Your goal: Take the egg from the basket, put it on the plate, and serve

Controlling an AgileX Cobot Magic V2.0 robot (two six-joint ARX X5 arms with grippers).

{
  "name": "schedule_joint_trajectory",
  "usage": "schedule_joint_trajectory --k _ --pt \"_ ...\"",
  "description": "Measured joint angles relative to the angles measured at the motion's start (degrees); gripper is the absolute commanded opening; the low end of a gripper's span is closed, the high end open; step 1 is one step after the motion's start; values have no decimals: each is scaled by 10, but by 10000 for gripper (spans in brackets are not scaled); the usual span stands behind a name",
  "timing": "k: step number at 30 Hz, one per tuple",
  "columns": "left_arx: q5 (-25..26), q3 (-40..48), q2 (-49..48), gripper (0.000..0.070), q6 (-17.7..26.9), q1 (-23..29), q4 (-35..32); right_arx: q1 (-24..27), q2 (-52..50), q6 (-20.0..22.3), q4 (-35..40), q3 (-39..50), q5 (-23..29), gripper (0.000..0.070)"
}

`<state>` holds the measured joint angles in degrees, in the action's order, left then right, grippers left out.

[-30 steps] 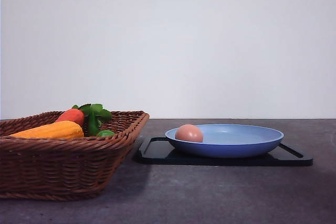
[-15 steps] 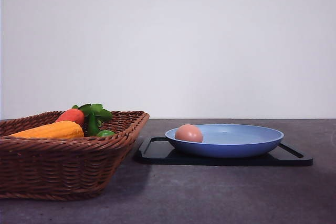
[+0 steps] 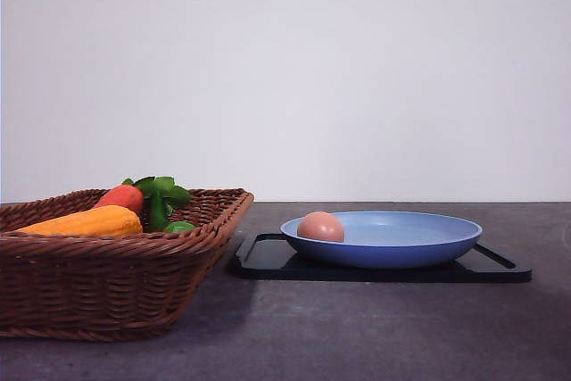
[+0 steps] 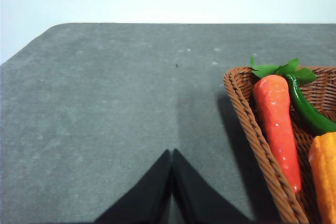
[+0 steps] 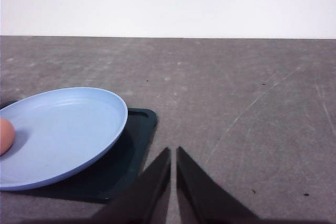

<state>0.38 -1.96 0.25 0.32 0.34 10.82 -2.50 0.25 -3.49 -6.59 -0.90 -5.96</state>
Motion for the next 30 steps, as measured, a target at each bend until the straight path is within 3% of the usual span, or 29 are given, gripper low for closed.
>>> schedule_joint_trajectory --k 30 --pt "0 0 0 0 0 0 0 0 0 0 0 0 0 0"
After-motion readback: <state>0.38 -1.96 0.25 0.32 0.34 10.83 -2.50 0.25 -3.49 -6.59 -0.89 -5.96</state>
